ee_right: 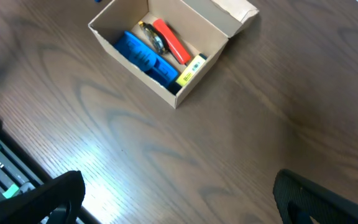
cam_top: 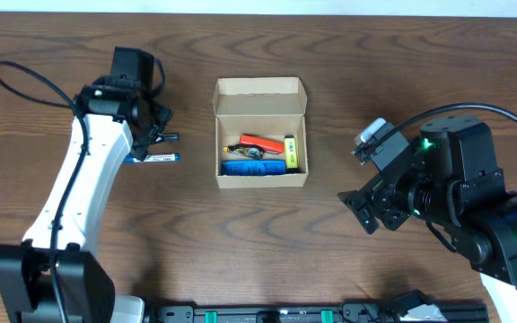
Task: Pack container
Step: 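Move left gripper to the black-capped whiteboard marker and grasp it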
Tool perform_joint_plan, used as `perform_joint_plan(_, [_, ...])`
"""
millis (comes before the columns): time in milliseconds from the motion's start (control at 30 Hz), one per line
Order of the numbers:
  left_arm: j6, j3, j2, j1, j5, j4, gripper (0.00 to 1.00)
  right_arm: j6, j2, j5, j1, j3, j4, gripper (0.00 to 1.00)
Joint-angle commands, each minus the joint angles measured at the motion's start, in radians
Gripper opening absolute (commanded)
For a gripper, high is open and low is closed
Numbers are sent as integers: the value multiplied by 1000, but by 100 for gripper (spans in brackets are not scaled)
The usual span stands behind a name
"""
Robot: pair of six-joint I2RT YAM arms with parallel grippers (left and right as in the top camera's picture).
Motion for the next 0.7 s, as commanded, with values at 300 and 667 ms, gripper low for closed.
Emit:
perform_joint_plan(300, [-150, -40, 176, 18, 72, 96, 64, 3, -2, 0, -8, -1, -2, 99])
perform_joint_plan(667, [-172, -38, 288, 60, 97, 201, 61, 3, -2, 0, -8, -1, -2, 99])
